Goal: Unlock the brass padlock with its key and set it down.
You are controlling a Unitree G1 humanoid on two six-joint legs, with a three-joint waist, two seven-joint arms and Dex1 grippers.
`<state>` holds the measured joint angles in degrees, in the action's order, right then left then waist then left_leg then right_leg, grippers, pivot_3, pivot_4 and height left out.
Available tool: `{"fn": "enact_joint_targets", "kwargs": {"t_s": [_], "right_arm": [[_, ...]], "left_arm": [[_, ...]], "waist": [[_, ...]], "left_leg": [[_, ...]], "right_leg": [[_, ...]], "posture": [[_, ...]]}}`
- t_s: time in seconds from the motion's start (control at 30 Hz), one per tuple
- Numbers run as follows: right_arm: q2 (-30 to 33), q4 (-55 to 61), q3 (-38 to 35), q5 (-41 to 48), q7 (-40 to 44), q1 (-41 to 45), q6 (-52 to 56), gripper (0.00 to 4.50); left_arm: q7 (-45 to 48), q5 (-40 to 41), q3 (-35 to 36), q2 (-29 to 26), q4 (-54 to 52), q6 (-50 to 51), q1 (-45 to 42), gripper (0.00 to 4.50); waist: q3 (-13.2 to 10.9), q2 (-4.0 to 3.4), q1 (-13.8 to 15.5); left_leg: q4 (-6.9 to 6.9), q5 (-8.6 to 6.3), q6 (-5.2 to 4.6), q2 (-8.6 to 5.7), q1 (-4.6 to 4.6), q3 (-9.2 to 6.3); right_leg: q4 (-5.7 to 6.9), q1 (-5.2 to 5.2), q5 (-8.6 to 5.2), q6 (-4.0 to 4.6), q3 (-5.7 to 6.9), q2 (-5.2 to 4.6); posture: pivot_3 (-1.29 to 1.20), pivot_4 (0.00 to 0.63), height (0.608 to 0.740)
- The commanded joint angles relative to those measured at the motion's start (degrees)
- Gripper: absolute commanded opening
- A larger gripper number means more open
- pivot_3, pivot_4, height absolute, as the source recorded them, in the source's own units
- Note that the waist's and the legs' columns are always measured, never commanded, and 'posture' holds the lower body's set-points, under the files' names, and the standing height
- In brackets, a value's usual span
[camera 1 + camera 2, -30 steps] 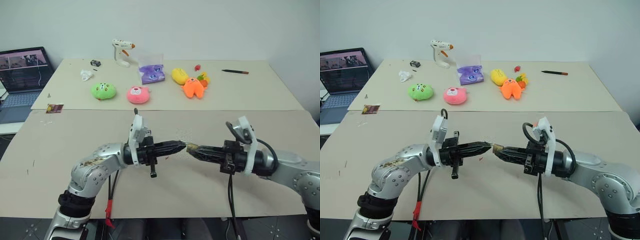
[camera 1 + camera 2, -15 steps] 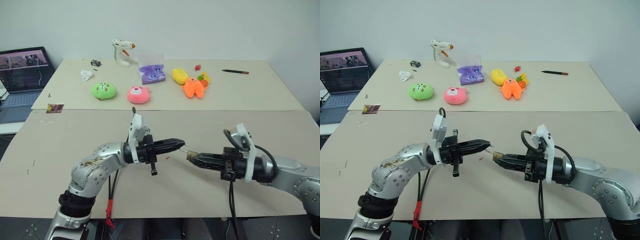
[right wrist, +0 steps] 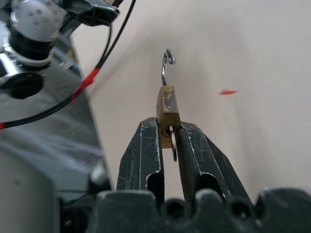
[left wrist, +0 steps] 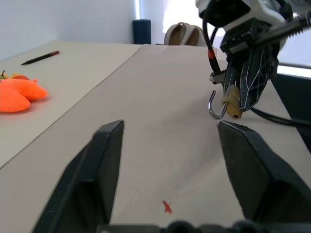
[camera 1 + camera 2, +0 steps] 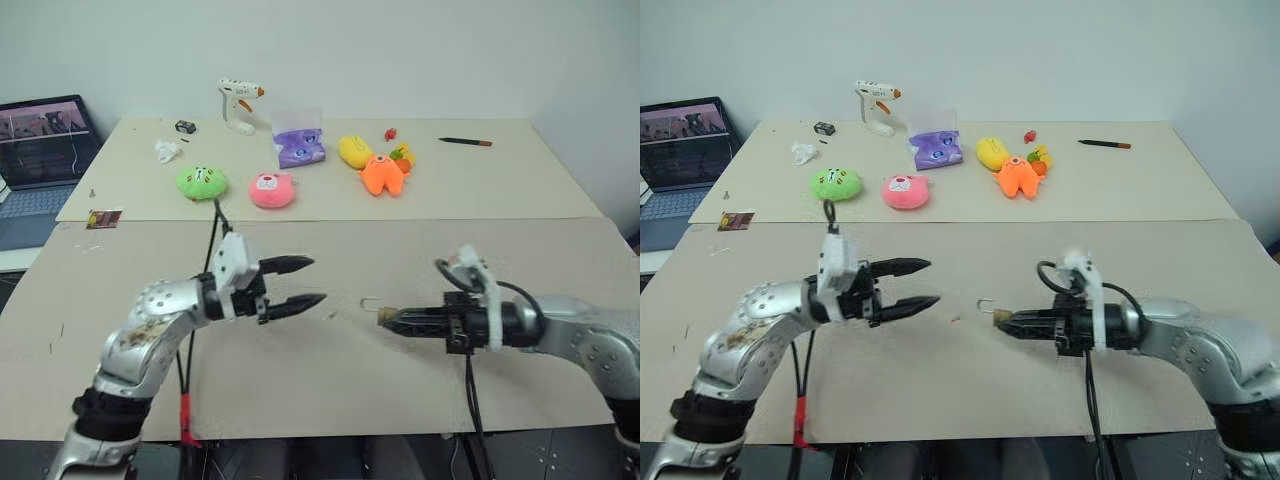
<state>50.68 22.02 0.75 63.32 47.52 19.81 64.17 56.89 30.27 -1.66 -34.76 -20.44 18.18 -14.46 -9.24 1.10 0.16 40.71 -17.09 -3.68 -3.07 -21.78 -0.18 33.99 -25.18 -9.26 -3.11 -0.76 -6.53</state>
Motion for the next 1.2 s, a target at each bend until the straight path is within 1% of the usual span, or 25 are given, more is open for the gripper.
{"fn": "enact_joint_targets", "kwargs": {"t_s": [0.03, 0.17, 0.27, 0.33, 0.4, 0.47, 0.5, 0.53, 0.63, 0.67, 0.7, 0.73, 0.77, 0.8, 0.83, 0.9, 0.97, 1.0, 1.03, 1.1, 1.13, 1.2], "right_arm": [[-2.2, -4.2, 1.7, 2.2, -1.2, 6.6, 6.9, 0.31], [-4.2, -11.6, 10.6, -4.7, 1.2, 14.3, 10.9, 0.31], [-6.2, -19.3, 14.8, -8.7, 3.0, 18.4, 12.8, 0.31], [-6.5, -23.4, 18.8, -13.1, 5.7, 20.2, 10.9, 0.31], [-7.0, -26.7, 21.3, -16.2, 8.2, 21.8, 9.4, 0.31], [-7.3, -28.5, 23.1, -19.0, 10.8, 23.0, 7.7, 1.10], [-7.5, -29.3, 23.3, -19.8, 11.6, 23.3, 7.6, 1.32], [-7.8, -30.5, 23.3, -20.3, 12.4, 24.0, 8.1, 1.74], [-6.9, -32.0, 22.5, -21.8, 15.2, 25.4, 7.8, 2.70], [-5.2, -31.8, 22.6, -22.5, 17.1, 25.2, 6.9, 2.93], [-3.5, -31.8, 22.6, -23.2, 19.0, 24.8, 6.3, 3.30], [-1.9, -32.2, 22.5, -23.8, 20.8, 24.4, 5.6, 3.77], [-0.3, -32.8, 22.3, -24.7, 22.2, 23.9, 4.5, 4.02], [1.8, -33.9, 22.0, -26.1, 23.9, 23.1, 2.2, 4.38], [3.2, -34.6, 21.8, -27.2, 25.0, 22.6, 0.6, 4.45], [7.7, -33.6, 20.6, -29.2, 28.0, 20.3, -3.7, 4.45], [12.1, -29.6, 17.8, -29.5, 31.4, 16.3, -9.0, 4.45], [13.2, -28.2, 16.6, -29.4, 32.5, 14.8, -10.6, 4.45], [15.2, -24.3, 14.0, -29.9, 33.5, 11.4, -15.7, 4.45], [17.4, -17.1, 9.0, -32.8, 32.8, 5.3, -26.8, 4.45], [17.3, -13.7, 6.0, -32.7, 31.5, 3.5, -29.0, 4.45], [16.6, -8.1, 0.2, -30.7, 28.2, 1.7, -28.2, 4.45]], "left_arm": [[-0.3, -1.4, 2.5, -1.1, -3.8, -4.0, 2.0, 4.47], [-3.4, -3.6, 3.6, -0.3, -7.4, -6.6, 6.4, 4.47], [-5.7, -4.6, 3.0, 0.5, -10.1, -6.7, 8.8, 4.47], [-7.5, -5.0, 2.6, 1.1, -12.0, -6.4, 10.5, 4.47], [-8.8, -5.7, 2.1, 1.5, -13.3, -6.3, 11.9, 4.47], [-10.0, -6.0, 1.9, 1.8, -14.3, -5.8, 12.9, 4.50], [-10.5, -6.0, 1.7, 2.0, -14.6, -5.6, 13.1, 4.50], [-11.0, -6.1, 1.6, 2.1, -15.0, -5.5, 13.5, 4.50], [-12.0, -6.0, 1.0, 2.3, -15.6, -5.2, 14.3, 4.50], [-12.2, -5.9, 0.7, 2.4, -15.7, -5.0, 14.4, 4.50], [-12.4, -5.6, 0.6, 2.6, -15.8, -4.9, 14.4, 4.50], [-12.6, -5.4, 0.4, 2.7, -15.7, -4.8, 14.4, 4.50], [-12.7, -5.3, 0.3, 2.9, -15.5, -4.8, 14.2, 4.50], [-12.8, -5.2, 0.0, 3.1, -15.0, -4.8, 13.8, 4.50], [-12.8, -5.1, -0.1, 3.2, -14.7, -4.8, 13.6, 4.50], [-12.7, -5.1, -0.5, 3.6, -13.4, -4.7, 12.5, 4.50], [-13.4, -4.2, -0.3, 4.2, -11.3, -2.6, 10.2, 4.50], [-13.6, -3.7, -0.1, 4.4, -10.7, -1.8, 9.6, 4.50], [-13.4, -2.9, -0.2, 3.8, -9.7, 0.9, 8.2, 4.50], [-11.7, -4.7, -1.3, 1.6, -8.4, 1.8, 5.8, 4.50], [-10.3, -0.2, -0.5, 0.2, -8.5, 6.7, 3.7, 4.50], [-8.6, 5.8, 1.5, -2.4, -8.2, 13.4, -1.6, 4.50]], "waist": [[0.0, 0.00, 0.2], [0.0, 0.00, 0.5], [0.0, 0.00, 0.5], [0.0, 0.00, 0.6], [0.0, 0.00, 0.6], [0.0, 0.00, 0.5], [0.0, 0.00, 0.4], [0.0, 0.00, 0.4], [0.0, -0.01, 0.4], [0.0, -0.01, 0.4], [0.0, -0.01, 0.5], [0.0, -0.02, 0.6], [0.0, -0.02, 0.7], [0.0, -0.02, 0.8], [0.0, -0.02, 0.8], [0.0, -0.02, 0.8], [0.0, -0.05, 0.7], [0.0, -0.08, 0.6], [0.0, -0.09, 0.4], [0.0, -0.10, 0.2], [0.0, -0.10, 0.0], [-0.1, -0.11, -0.5]], "left_leg": [[0.00, 0.00, 0.00, 0.01, 0.00, 0.00], [0.00, -0.03, -0.01, -0.02, -0.10, -0.04], [0.00, -0.03, 0.01, -0.03, -0.22, -0.04], [0.00, -0.03, 0.03, -0.06, -0.27, -0.04], [0.00, -0.03, 0.03, -0.07, -0.28, -0.06], [0.00, -0.03, 0.02, -0.08, -0.28, -0.05], [0.00, -0.03, 0.02, -0.08, -0.28, -0.05], [0.00, -0.03, 0.03, -0.07, -0.27, -0.05], [0.00, -0.03, 0.04, -0.06, -0.23, -0.05], [0.00, -0.02, 0.05, -0.06, -0.24, -0.05], [0.00, -0.03, 0.05, -0.07, -0.23, -0.05], [0.00, -0.03, 0.04, -0.07, -0.25, -0.06], [0.00, -0.04, 0.04, -0.09, -0.28, -0.08], [0.01, -0.04, 0.03, -0.09, -0.30, -0.10], [0.01, -0.05, 0.02, -0.09, -0.29, -0.09], [0.01, -0.06, 0.02, -0.09, -0.27, -0.07], [0.00, -0.06, 0.03, -0.07, -0.26, -0.05], [0.01, -0.06, 0.03, -0.07, -0.27, -0.06], [0.01, -0.06, 0.03, -0.06, -0.26, -0.05], [0.00, -0.05, 0.04, -0.03, -0.20, -0.03], [0.00, -0.05, 0.05, -0.01, -0.16, -0.01], [0.01, -0.07, 0.11, 0.03, -0.06, 0.05]], "right_leg": [[-0.01, 0.00, 0.00, 0.00, 0.00, -0.01], [-0.01, -0.05, 0.00, 0.00, 0.05, -0.02], [-0.02, -0.16, 0.01, 0.01, 0.05, -0.03], [-0.01, -0.20, 0.01, 0.01, 0.05, -0.04], [0.00, -0.21, 0.01, 0.01, 0.09, -0.04], [-0.01, -0.21, 0.01, 0.01, 0.08, -0.04], [-0.01, -0.22, 0.01, 0.01, 0.08, -0.03], [0.00, -0.23, 0.01, 0.01, 0.09, -0.02], [0.02, -0.20, 0.01, 0.01, 0.08, -0.01], [0.01, -0.21, 0.02, 0.01, 0.08, -0.01], [0.01, -0.20, 0.02, 0.01, 0.08, -0.01], [0.01, -0.21, 0.01, 0.01, 0.10, -0.02], [0.01, -0.21, 0.01, 0.01, 0.13, -0.03], [0.00, -0.21, 0.01, 0.01, 0.16, -0.03], [-0.02, -0.19, 0.01, 0.01, 0.16, -0.04], [-0.04, -0.15, 0.01, 0.01, 0.17, -0.03], [-0.03, -0.16, 0.01, 0.00, 0.18, -0.03], [-0.02, -0.17, 0.01, 0.00, 0.18, -0.03], [-0.01, -0.17, 0.01, 0.00, 0.18, -0.01], [0.02, -0.15, 0.00, 0.00, 0.15, 0.01], [0.04, -0.14, -0.01, -0.01, 0.15, 0.04], [0.08, -0.11, -0.03, -0.05, 0.12, 0.09]], "posture": [[0.00, 0.150, 0.739], [0.00, 0.150, 0.739], [0.00, 0.150, 0.739], [0.00, 0.150, 0.739], [0.00, 0.150, 0.739], [0.00, 0.150, 0.739], [0.00, 0.150, 0.739], [0.00, 0.150, 0.739], [0.00, 0.150, 0.739], [0.00, 0.150, 0.739], [0.00, 0.150, 0.739], [0.00, 0.150, 0.739], [0.00, 0.150, 0.739], [0.00, 0.150, 0.739], [0.00, 0.150, 0.739], [0.00, 0.150, 0.739], [0.00, 0.150, 0.739], [0.00, 0.150, 0.739], [0.00, 0.150, 0.739], [0.00, 0.150, 0.739], [0.00, 0.150, 0.739], [0.00, 0.150, 0.739]]}}
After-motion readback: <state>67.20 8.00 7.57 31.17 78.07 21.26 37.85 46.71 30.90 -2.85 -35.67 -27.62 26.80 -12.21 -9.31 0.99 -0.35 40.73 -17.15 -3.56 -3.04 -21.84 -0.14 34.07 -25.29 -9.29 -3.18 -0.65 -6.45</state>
